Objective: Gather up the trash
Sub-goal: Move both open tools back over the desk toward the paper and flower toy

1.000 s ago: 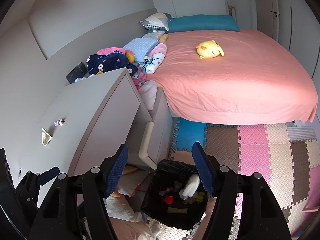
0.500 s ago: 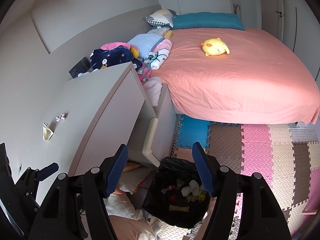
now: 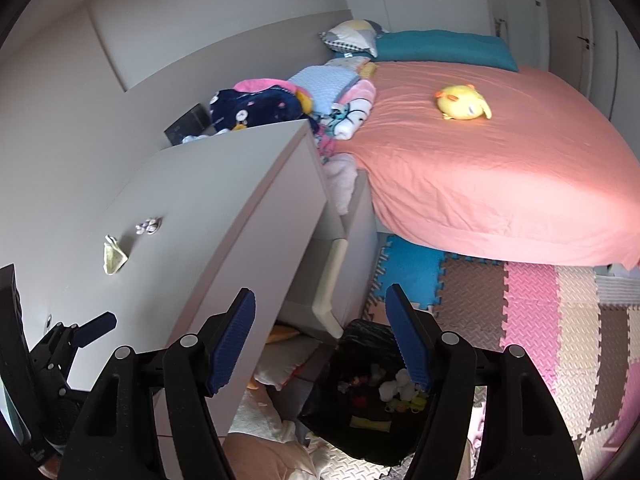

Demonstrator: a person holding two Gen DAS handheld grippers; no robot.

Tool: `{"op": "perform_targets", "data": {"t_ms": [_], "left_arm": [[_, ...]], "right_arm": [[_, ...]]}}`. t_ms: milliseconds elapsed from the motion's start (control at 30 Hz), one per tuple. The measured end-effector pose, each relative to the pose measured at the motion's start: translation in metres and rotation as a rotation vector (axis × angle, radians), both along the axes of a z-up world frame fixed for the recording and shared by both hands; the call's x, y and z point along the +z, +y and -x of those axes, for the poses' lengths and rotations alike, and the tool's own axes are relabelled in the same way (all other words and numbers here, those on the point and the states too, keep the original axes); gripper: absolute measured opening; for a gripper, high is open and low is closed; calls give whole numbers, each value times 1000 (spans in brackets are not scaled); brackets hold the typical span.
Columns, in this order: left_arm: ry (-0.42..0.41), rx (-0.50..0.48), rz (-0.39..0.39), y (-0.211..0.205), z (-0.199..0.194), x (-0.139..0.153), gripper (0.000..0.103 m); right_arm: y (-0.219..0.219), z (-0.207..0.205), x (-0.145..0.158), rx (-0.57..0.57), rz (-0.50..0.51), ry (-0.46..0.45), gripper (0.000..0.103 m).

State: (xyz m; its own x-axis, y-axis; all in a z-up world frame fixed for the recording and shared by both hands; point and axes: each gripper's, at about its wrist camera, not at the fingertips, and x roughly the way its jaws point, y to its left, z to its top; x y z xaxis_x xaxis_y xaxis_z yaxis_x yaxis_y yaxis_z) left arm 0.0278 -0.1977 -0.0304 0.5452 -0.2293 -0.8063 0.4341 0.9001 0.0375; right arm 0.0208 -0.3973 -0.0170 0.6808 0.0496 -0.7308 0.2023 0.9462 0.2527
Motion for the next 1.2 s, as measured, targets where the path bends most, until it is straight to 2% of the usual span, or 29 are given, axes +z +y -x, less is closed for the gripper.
{"op": "perform_targets", "data": {"t_ms": [400, 867, 1200], "left_arm": [[4, 97, 21, 39, -20, 5, 97], [33, 321, 81, 95, -58, 7, 97], [63, 454, 155, 123, -94, 3, 97]], "right_arm": [[39, -32, 6, 84, 2, -15, 69], [79, -64, 8, 184, 20, -24, 69], [103, -87, 4, 239, 44, -24, 69]]}}
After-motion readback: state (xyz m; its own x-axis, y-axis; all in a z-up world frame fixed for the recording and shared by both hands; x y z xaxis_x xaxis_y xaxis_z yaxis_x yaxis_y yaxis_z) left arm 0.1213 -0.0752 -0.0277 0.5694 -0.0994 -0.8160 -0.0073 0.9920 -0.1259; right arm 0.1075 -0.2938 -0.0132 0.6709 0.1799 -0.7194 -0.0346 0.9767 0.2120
